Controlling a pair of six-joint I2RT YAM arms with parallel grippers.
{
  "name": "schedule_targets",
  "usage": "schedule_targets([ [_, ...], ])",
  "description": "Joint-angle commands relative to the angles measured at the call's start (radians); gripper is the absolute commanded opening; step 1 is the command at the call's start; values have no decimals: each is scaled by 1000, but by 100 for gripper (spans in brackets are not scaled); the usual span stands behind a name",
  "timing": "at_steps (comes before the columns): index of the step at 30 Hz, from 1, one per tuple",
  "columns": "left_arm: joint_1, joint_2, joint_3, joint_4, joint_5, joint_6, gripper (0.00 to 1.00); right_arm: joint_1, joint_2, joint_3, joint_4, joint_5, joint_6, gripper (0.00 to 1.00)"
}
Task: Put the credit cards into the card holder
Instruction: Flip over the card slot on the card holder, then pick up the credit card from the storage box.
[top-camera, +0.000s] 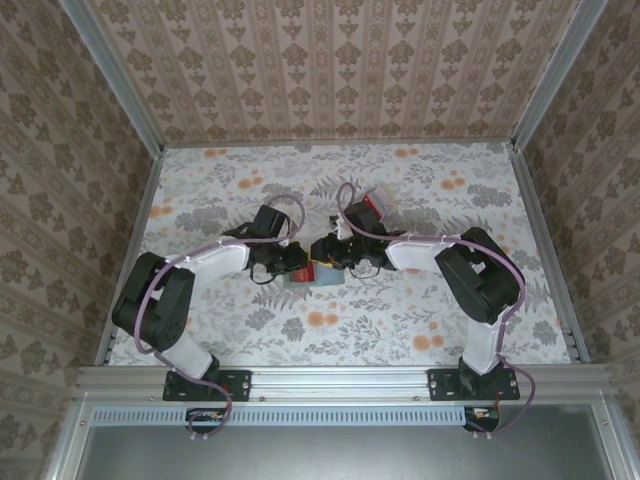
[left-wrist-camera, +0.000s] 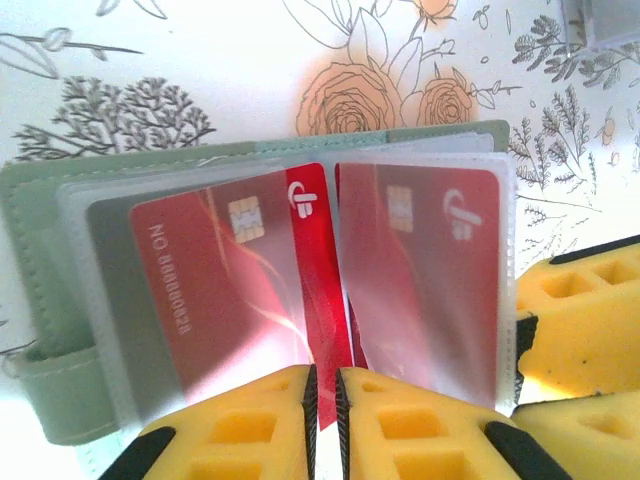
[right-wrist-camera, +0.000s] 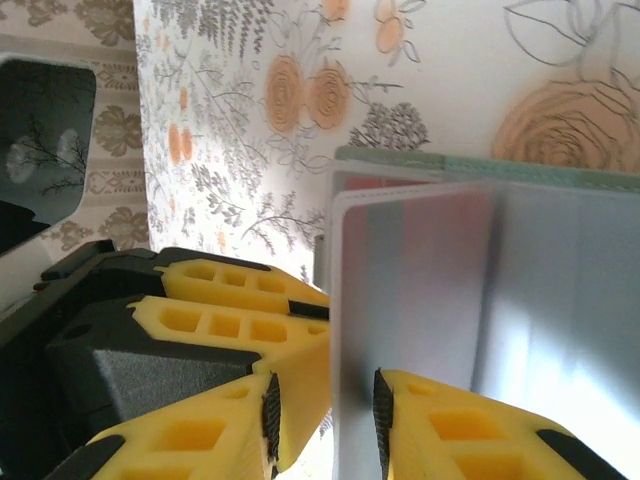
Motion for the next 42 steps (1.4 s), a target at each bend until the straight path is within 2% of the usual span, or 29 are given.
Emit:
schedule_targets([
  [1, 37, -90, -35, -30, -9, -18, 18, 22, 33, 45, -6, -14, 13, 33],
  [10, 235, -306, -137, -106, -33, 12, 23, 52, 96, 111, -24, -24, 12, 33],
  [19, 255, -270, -114, -92, 12, 44, 27, 19, 18, 124, -165, 26, -96, 35],
  [23, 240, -215, -68, -80, 36, 62, 32, -9, -60, 147, -331, 150, -234, 36],
  [28, 178, -118, 34, -70, 16, 84, 41, -76, -178, 167, -501, 321, -384, 38],
  [33, 105, 20, 177, -61, 13, 99, 43, -161, -273, 182, -590, 443, -483, 43],
  [37, 42, 136, 319, -69, 23, 112, 44, -216, -294, 228, -660, 549, -562, 47],
  [42, 2, 273, 495, -94, 43, 125, 45, -295, -277, 279, -680, 581, -608, 50],
])
